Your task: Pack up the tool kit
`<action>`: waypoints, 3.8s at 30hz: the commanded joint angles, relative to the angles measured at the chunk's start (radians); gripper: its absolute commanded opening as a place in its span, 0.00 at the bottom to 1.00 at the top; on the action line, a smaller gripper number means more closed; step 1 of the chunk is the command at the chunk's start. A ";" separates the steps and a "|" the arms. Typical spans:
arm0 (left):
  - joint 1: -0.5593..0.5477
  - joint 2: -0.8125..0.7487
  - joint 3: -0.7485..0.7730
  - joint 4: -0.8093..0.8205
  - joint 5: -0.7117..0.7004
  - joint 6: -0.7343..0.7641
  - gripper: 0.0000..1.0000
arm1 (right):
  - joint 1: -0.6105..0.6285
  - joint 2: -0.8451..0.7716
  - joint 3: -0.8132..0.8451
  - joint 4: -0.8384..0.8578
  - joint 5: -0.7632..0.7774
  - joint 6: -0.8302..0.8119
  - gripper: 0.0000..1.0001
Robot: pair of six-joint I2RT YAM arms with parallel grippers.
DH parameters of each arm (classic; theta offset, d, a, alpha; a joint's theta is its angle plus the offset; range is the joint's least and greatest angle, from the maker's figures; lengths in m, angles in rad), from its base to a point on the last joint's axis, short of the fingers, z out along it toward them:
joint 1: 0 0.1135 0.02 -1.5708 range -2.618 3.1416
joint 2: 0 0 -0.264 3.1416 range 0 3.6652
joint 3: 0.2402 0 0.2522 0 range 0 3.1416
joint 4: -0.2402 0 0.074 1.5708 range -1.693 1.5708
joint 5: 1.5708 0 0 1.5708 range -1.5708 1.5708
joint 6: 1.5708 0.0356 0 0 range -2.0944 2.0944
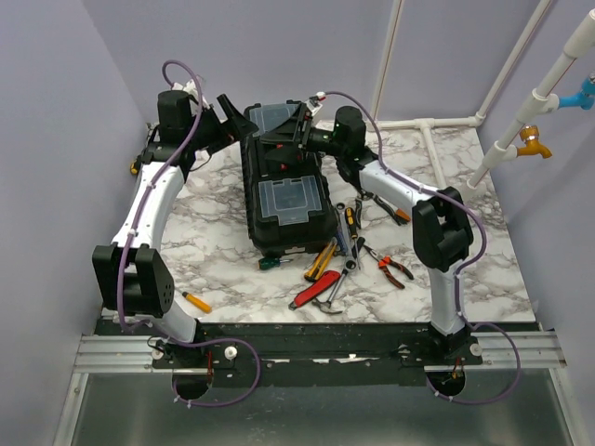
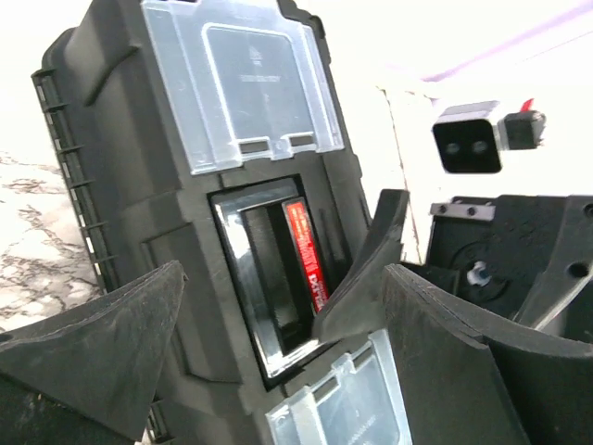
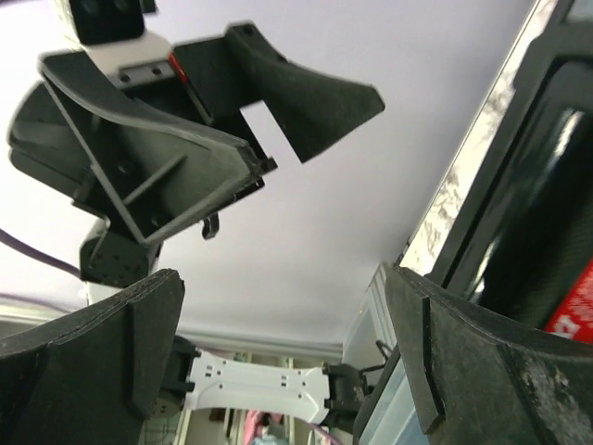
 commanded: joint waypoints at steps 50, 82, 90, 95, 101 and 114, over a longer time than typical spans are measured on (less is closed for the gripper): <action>-0.113 0.342 0.016 0.209 0.068 -0.116 0.00 | 0.196 0.224 0.716 -1.259 1.052 -0.796 0.02; -0.136 0.317 0.089 0.121 0.058 -0.085 0.00 | 0.093 -0.045 0.188 -0.766 0.589 -0.433 1.00; -0.082 0.253 0.031 0.137 0.062 -0.076 0.02 | 0.092 -0.179 0.136 -0.765 0.766 -0.457 1.00; -0.059 0.199 0.020 0.120 0.047 -0.054 0.02 | 0.050 -0.290 -0.004 -0.652 0.707 -0.360 1.00; -0.050 0.096 -0.048 0.144 -0.017 -0.021 0.04 | -0.142 -0.333 -0.371 0.162 0.233 -0.106 1.00; -0.043 0.051 -0.083 0.146 -0.009 -0.002 0.04 | -0.144 -0.320 -0.418 0.288 0.254 -0.009 1.00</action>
